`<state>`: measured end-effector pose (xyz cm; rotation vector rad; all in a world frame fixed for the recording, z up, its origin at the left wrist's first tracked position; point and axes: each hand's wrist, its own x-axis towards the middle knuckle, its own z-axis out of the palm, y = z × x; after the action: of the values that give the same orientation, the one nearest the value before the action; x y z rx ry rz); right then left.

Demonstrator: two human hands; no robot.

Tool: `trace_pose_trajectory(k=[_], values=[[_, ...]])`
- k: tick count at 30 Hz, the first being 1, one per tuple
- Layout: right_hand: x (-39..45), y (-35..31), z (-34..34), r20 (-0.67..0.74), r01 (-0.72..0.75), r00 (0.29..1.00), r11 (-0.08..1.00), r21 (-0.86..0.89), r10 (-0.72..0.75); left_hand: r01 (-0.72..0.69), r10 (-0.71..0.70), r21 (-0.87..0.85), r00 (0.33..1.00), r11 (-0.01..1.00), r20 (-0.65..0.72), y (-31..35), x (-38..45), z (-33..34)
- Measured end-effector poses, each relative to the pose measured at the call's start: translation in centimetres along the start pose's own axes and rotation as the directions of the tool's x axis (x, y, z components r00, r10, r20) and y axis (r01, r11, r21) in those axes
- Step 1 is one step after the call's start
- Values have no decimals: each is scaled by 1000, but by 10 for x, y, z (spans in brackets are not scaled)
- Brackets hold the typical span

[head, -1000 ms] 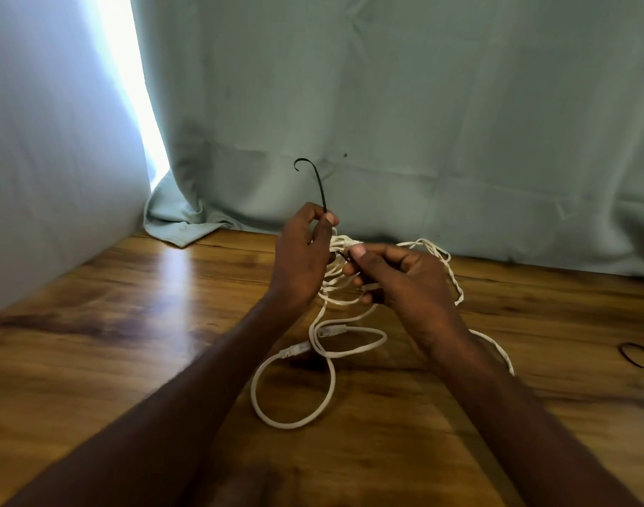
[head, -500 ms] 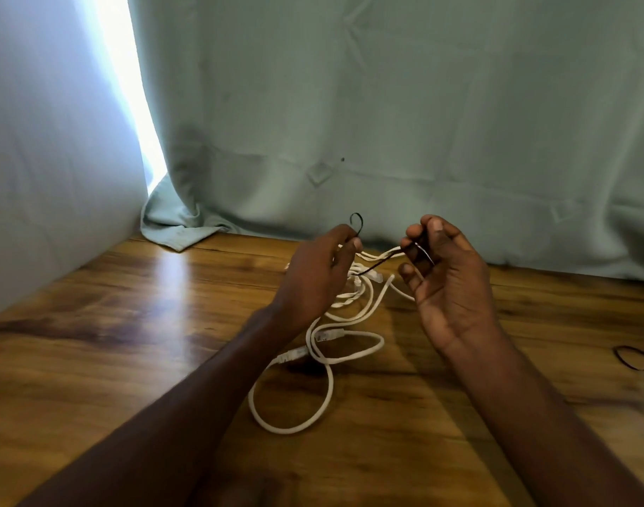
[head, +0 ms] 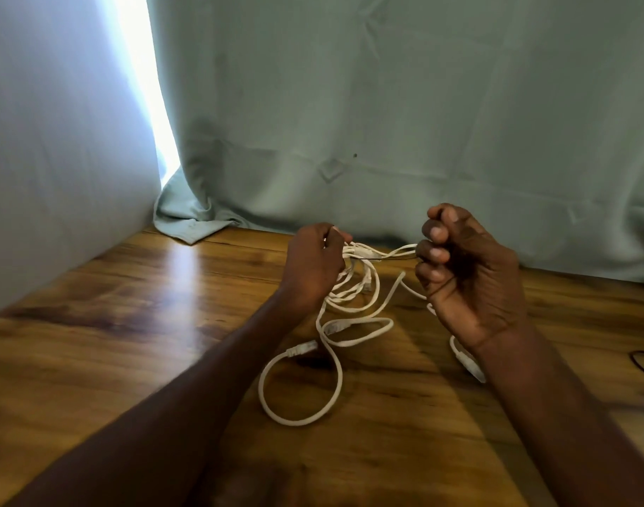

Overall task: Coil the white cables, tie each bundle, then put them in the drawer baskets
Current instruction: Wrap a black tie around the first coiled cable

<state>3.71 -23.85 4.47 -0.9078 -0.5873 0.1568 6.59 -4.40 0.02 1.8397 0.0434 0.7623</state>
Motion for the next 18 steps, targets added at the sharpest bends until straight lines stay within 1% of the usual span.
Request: trace_pose_trajectory(k=[3,6,8,10,12,14,15,18], values=[[-2,3,-2,143,-67,987,995,-76,77,-10,10,-3,1000,1000,-2,-1,0,0],[-4,2,-5,290,-170,933,972,-161,211,-37,37,-20,999,999,-21,0,1,-1],[-5,2,-7,316,-210,910,955,-208,269,-71,71,-9,997,997,-18,1,0,-1],[-7,2,-6,307,-209,913,955,-213,268,-104,104,-7,995,995,-5,0,-1,-2],[-7,2,0,239,-178,945,965,-194,222,-145,146,8,989,989,-6,-2,-1,-4],[-4,3,4,77,-143,984,973,-180,159,-217,217,48,976,975,2,-3,-3,-5],[0,4,3,-14,-136,991,976,-170,136,-259,258,61,966,964,25,-3,-5,-5],[8,13,-6,-254,-121,964,980,-156,79,-360,341,113,926,926,161,1,-12,-2]])
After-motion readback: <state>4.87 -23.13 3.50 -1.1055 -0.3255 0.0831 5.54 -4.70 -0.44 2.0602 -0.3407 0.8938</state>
